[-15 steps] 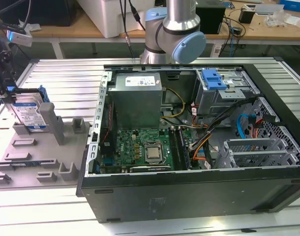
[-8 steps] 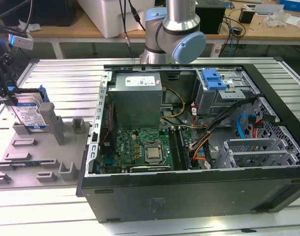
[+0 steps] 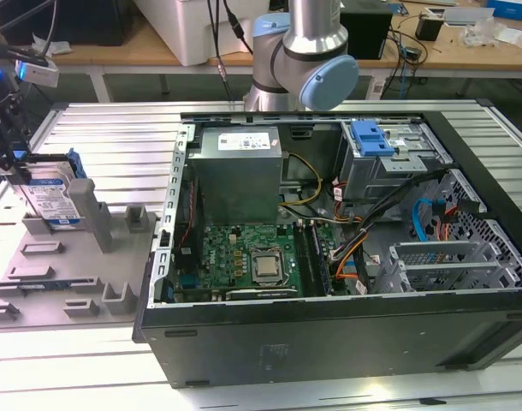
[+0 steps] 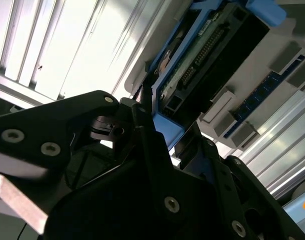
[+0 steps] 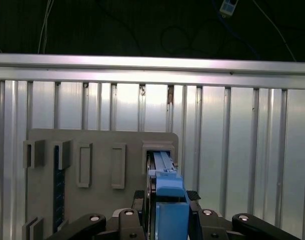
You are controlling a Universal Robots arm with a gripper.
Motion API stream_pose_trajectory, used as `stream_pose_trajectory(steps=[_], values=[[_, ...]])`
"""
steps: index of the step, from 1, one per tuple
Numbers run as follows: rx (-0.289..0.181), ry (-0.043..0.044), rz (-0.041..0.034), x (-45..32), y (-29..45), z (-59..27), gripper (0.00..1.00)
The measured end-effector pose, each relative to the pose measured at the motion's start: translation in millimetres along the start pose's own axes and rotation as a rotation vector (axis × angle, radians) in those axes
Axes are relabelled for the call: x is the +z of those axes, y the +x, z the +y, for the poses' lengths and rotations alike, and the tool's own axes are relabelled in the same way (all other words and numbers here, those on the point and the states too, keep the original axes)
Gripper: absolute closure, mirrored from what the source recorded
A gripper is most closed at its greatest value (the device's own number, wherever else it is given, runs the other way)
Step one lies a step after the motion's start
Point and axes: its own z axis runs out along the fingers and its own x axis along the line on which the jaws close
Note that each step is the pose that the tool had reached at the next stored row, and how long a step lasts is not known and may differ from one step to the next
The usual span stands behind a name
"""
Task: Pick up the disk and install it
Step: 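Pick up the disk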
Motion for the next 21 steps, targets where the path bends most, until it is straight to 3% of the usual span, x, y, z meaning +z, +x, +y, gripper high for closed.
stream_pose_trajectory(steps=[10,12,21], values=[[0.0,0.0,0.0,1.2,0.0,0.0,0.56],[0.0,-0.0002,0.0002,1.5,0.0,0.0,0.63],[0.0,-0.0002,0.0011,3.3,-0.1,0.1,0.63]])
